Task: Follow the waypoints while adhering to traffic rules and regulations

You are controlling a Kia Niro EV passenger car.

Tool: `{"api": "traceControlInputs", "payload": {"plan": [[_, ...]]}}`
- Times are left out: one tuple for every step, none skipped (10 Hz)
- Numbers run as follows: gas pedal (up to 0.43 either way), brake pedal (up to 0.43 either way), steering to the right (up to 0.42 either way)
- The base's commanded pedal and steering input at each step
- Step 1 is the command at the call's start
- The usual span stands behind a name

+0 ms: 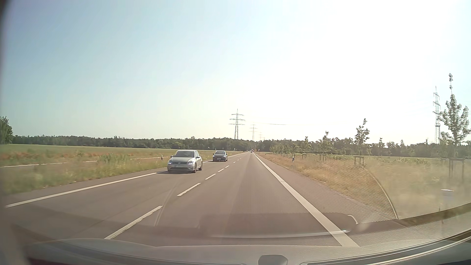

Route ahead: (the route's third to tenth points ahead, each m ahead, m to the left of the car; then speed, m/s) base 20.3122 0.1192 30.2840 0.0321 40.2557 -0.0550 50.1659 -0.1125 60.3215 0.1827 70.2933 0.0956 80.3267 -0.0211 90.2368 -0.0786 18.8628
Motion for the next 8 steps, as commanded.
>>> {"api": "traceControlInputs", "payload": {"plan": [[0.079, 0.018, 0.003], [0.079, 0.018, 0.003], [0.079, 0.018, 0.003], [0.079, 0.018, 0.003], [0.079, 0.018, 0.002], [0.079, 0.018, 0.002], [0.079, 0.018, 0.002], [0.079, 0.018, 0.002]]}}
